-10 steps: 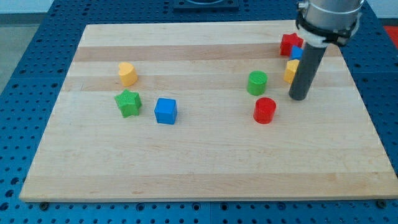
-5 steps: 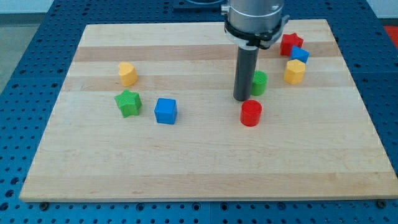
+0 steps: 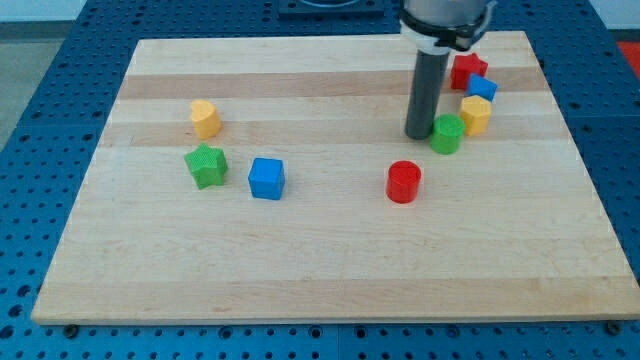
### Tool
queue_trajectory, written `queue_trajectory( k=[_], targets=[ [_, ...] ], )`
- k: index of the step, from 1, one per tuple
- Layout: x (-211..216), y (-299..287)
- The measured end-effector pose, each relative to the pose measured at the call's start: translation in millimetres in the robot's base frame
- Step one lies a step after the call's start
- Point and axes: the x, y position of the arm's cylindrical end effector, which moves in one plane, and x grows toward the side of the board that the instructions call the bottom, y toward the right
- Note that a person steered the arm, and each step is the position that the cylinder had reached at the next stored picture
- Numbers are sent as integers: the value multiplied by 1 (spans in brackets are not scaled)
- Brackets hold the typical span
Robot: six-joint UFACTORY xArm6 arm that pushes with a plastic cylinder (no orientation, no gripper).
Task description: Move the green circle below the yellow hexagon
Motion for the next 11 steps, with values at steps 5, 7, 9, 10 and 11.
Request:
queue_trajectory(
  k=[5, 7, 9, 10, 11],
  targets=[
    [-8, -83],
    [-22, -151],
    [-101, -168],
    [-124, -243],
    [-116, -309]
  ],
)
